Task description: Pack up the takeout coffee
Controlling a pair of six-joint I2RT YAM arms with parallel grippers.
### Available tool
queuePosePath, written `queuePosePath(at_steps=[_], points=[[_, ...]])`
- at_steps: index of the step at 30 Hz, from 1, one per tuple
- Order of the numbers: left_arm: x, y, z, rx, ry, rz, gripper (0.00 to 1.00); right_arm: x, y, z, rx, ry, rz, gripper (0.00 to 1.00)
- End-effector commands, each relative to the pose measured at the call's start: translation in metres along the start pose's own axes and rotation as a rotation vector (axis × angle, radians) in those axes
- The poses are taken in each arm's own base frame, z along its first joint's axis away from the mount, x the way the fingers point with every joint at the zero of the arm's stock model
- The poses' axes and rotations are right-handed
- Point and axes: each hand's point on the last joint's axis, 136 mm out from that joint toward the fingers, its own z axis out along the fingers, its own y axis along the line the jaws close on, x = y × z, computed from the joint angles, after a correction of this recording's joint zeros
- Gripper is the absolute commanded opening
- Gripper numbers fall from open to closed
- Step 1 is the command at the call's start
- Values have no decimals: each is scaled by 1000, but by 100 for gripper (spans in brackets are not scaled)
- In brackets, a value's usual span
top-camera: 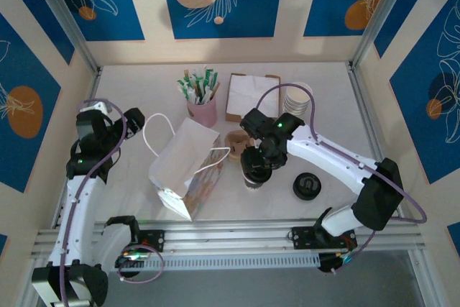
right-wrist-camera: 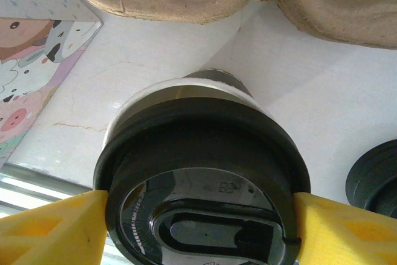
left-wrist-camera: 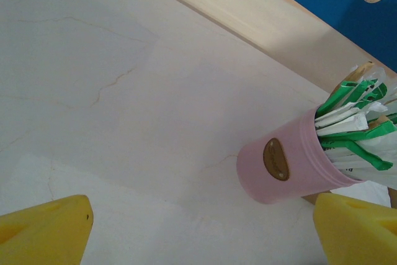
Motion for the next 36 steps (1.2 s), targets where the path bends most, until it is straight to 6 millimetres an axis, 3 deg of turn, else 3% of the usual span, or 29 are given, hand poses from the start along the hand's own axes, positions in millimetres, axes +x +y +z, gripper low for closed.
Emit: queuePosePath(at_steps=[1, 19, 28, 36], points=[[-2, -1, -2, 15, -7, -4, 92, -4, 5, -6, -28, -8, -9, 74], [-1, -1, -2, 17, -3, -7, 92, -6, 9, -1, -38, 7, -5, 80], [-1, -1, -2, 15, -4, -6, 92, -5, 12, -7, -40, 2, -9, 83], [-1, -1, -2, 14, -6, -7, 92, -7, 0, -23, 34, -79, -14, 85]])
